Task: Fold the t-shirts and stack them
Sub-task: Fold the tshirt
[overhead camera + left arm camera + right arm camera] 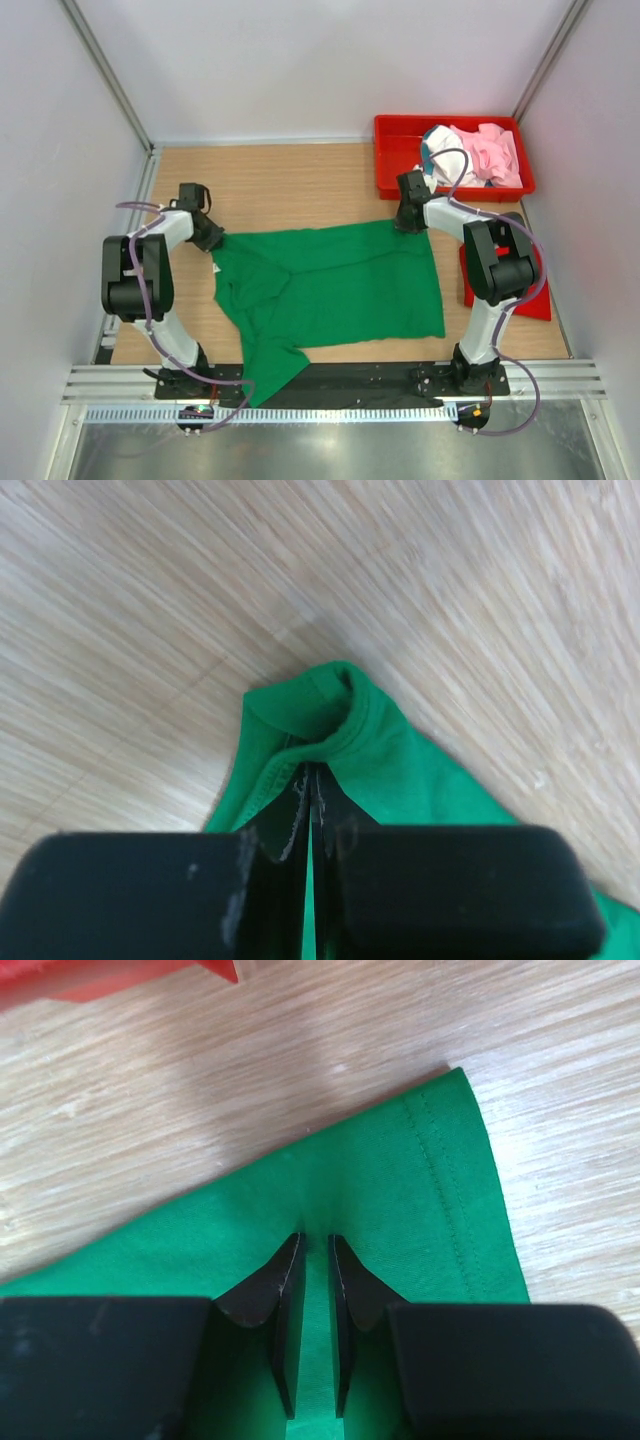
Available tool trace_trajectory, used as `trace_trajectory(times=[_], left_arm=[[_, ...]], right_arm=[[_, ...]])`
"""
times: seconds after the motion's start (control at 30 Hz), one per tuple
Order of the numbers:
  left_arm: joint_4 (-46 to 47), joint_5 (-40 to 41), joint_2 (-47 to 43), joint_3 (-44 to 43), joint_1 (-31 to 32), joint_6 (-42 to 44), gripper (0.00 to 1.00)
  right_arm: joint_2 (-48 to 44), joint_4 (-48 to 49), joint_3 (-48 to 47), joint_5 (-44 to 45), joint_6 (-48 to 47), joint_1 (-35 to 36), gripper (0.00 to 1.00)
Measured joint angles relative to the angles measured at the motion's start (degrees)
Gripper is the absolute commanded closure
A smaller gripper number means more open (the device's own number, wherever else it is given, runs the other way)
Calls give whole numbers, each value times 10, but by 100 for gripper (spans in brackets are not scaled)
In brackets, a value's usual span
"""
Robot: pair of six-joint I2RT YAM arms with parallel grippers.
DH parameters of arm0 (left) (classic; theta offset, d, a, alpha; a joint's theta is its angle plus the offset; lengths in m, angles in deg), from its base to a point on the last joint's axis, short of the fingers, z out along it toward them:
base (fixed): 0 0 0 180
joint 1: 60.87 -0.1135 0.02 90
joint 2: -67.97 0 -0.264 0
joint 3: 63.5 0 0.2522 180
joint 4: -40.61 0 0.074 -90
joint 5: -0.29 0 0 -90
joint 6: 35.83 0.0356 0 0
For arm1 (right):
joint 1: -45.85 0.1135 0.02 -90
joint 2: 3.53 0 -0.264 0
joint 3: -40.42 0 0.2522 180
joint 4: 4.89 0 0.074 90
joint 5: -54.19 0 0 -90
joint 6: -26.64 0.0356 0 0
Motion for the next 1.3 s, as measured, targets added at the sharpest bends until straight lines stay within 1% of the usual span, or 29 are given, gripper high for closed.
trace_trajectory(times=[0.1, 0.23, 0.43, 0.57, 0.67, 0.77, 0.83, 0.87, 0.9, 0.93, 0.97, 1.0, 1.03, 1.07, 1.17, 1.23, 1.27, 1.3], left_arm=[[5, -20, 11, -11, -18, -1, 100], [3, -39, 47, -54, -34, -1, 100], [-3, -42, 134, -172, -40, 11, 100], [-10, -42, 173, -230, -40, 28, 100], [-22, -37, 186, -254, -40, 45, 100], [-32, -28, 184, -256, -40, 64, 99], [-47, -21, 178, -256, -40, 77, 89], [-57, -19, 171, -254, -40, 83, 83], [-70, -16, 158, -251, -40, 91, 63], [-79, -16, 143, -249, -41, 100, 50], [-92, -14, 119, -245, -41, 107, 40], [-104, -13, 88, -242, -42, 113, 23], [-110, -12, 58, -239, -42, 120, 19], [-115, -12, 23, -237, -43, 123, 17], [-120, -3, -101, -222, -44, 128, 16], [-121, -4, -187, -197, -44, 123, 15], [-120, -6, -223, -179, -44, 119, 15], [-118, -9, -265, -152, -44, 111, 15]], right_arm=[[5, 5, -4, -1, 8, 0, 79], [23, 7, -28, -2, 14, 0, 80], [63, 8, -80, -3, 16, 0, 80], [98, 7, -129, -2, 16, 0, 80], [114, 6, -153, -2, 12, 0, 79], [118, -3, -162, -4, 5, 0, 80], [120, -16, -171, -12, 1, -1, 79], [120, -19, -172, -19, -1, -2, 78], [119, -22, -172, -26, -3, -3, 77], [116, -26, -172, -34, -5, -4, 75], [112, -32, -172, -43, -7, -5, 70], [105, -40, -170, -50, -9, -5, 67], [93, -45, -166, -58, -14, -5, 64], [78, -52, -162, -64, -17, -6, 57], [13, -76, -149, -77, -29, -7, 45], [-44, -82, -138, -80, -36, -7, 39], [-74, -86, -131, -80, -37, -7, 25], [-108, -85, -119, -80, -36, -7, 16]])
